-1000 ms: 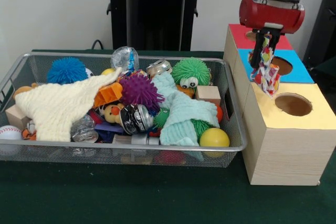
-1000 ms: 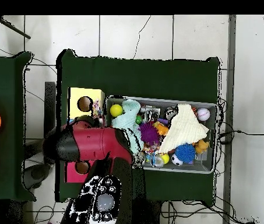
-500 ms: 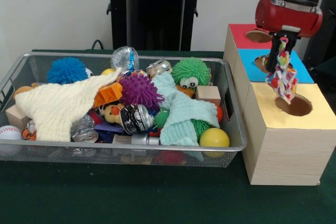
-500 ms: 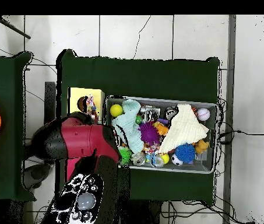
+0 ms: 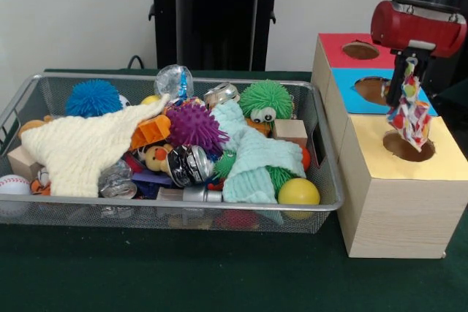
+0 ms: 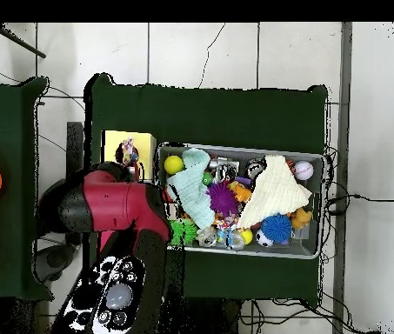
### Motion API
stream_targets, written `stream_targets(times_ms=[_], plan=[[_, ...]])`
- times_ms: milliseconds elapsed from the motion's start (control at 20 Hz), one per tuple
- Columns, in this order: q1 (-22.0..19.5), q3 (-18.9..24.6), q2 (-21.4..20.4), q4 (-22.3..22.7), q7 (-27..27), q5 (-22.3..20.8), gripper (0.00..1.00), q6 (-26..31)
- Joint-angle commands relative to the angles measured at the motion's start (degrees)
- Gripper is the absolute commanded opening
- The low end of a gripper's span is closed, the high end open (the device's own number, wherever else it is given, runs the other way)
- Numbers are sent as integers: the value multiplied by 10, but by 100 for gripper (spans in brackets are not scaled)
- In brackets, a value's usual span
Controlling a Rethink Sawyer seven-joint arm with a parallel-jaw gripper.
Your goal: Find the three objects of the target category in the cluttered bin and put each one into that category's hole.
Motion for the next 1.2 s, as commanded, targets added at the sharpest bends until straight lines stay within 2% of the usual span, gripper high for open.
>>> stream_targets(times_ms=[50, 550, 1200], plan=[[-7, 8, 48, 18, 159, 29, 0, -43], [9, -6, 72, 28, 164, 49, 0, -71], [41, -24, 72, 50, 187, 109, 0, -32]])
